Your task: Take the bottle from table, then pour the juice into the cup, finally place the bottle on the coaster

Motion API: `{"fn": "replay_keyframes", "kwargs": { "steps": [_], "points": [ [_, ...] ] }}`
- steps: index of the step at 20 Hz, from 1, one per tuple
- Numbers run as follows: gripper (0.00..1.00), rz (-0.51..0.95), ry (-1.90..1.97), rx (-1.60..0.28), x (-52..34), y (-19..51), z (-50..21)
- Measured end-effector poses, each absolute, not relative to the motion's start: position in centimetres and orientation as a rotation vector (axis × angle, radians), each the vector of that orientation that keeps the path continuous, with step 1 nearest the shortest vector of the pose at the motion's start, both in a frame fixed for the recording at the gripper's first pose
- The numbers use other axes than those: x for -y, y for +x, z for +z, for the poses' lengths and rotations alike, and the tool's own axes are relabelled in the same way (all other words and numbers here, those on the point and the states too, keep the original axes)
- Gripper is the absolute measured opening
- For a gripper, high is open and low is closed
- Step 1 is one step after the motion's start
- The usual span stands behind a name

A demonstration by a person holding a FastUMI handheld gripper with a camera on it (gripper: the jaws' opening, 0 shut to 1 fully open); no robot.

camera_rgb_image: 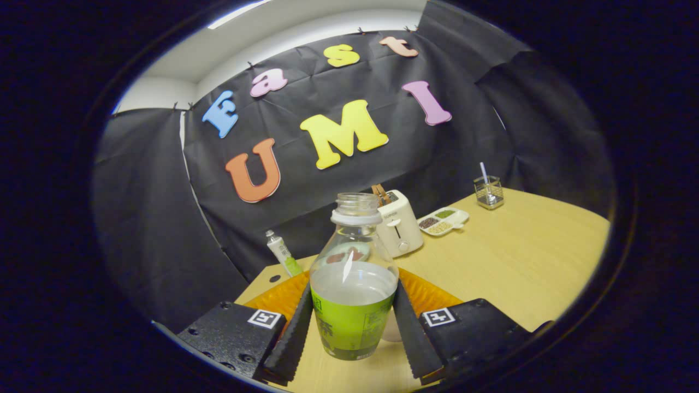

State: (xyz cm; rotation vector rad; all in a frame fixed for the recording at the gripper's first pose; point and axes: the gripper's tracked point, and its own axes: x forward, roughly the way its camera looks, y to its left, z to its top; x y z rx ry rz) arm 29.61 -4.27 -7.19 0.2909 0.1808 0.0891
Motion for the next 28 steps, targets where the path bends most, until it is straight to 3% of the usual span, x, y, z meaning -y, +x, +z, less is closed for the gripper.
{"fn": "replay_keyframes", "kwargs": {
  "steps": [8, 23, 28],
  "points": [
    [0.80, 0.007, 0.038, -0.094, 4.8, 32.3, -7.7],
    [0.82, -0.055, -0.042, -0.153, 4.6, 36.5, -13.3],
    [0.88, -0.067, -0.013, -0.154, 4.3, 36.1, -13.8]
  ]
}}
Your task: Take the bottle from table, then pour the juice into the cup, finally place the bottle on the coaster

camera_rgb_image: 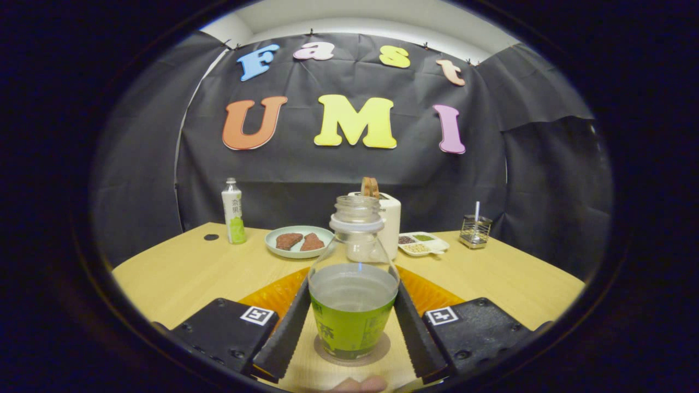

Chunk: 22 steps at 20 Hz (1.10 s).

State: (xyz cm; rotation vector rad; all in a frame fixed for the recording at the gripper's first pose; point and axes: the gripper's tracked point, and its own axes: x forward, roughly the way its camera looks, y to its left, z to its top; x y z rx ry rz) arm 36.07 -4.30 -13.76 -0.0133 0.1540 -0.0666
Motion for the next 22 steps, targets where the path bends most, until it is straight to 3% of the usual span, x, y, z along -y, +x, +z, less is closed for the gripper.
{"fn": "replay_keyframes", "kwargs": {
  "steps": [2, 5, 22],
  "points": [
    [0.96, -0.065, -0.028, -0.162, 4.3, 35.9, -13.8],
    [0.99, -0.063, -0.052, -0.160, 4.1, 35.2, -12.8],
    [1.00, -0.156, -0.067, 0.015, 6.0, 20.6, -1.8]
  ]
}}
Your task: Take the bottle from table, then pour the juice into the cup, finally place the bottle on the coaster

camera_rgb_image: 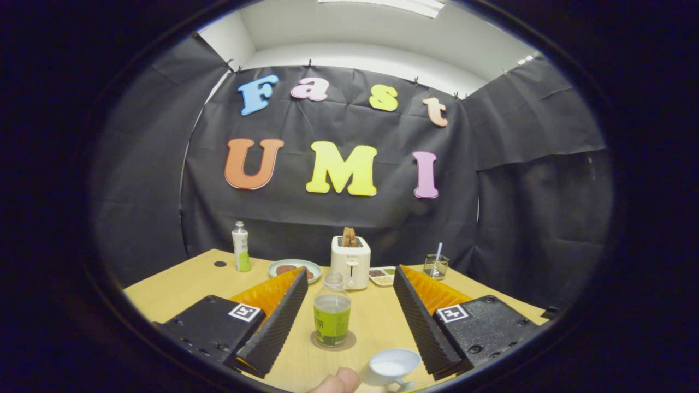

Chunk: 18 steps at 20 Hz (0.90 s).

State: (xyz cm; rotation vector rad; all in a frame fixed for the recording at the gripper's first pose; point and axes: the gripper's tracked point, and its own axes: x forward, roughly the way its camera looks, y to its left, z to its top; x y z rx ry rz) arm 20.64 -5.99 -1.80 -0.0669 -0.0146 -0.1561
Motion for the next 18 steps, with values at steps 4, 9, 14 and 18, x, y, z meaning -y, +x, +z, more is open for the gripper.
{"fn": "replay_keyframes", "kwargs": {
  "steps": [4, 9, 14, 18],
  "points": [
    [1.00, -0.140, -0.090, 0.002, 6.6, 17.1, -2.5],
    [1.00, -0.107, -0.043, 0.016, 5.4, 13.0, -1.7],
    [1.00, -0.051, -0.061, -0.047, 3.5, 9.4, -2.8],
    [1.00, -0.040, -0.008, -0.069, 3.3, 6.9, -3.2]
  ]
}}
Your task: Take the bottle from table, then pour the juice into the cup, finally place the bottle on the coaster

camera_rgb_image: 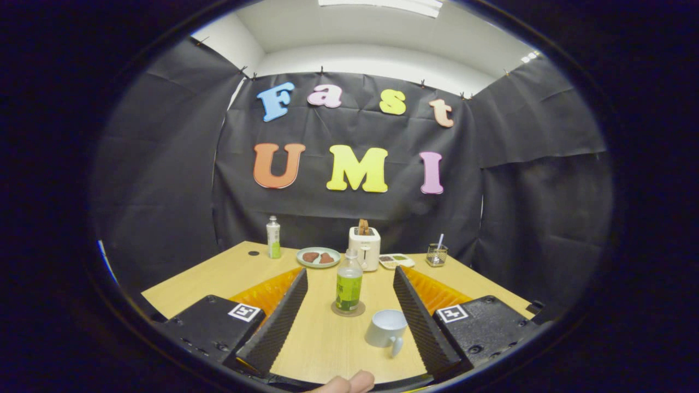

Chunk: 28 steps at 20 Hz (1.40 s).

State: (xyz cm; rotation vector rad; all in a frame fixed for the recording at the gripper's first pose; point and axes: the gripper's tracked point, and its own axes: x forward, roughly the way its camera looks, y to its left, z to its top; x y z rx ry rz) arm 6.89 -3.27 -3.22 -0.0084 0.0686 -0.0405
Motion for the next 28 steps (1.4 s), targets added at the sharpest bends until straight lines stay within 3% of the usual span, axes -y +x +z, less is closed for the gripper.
{"fn": "replay_keyframes", "kwargs": {
  "steps": [10, 28],
  "points": [
    [1.00, -0.126, -0.002, -0.024, 7.2, 1.9, -3.3],
    [1.00, -0.159, 0.036, -0.026, 9.1, 1.3, -4.9]
  ]
}}
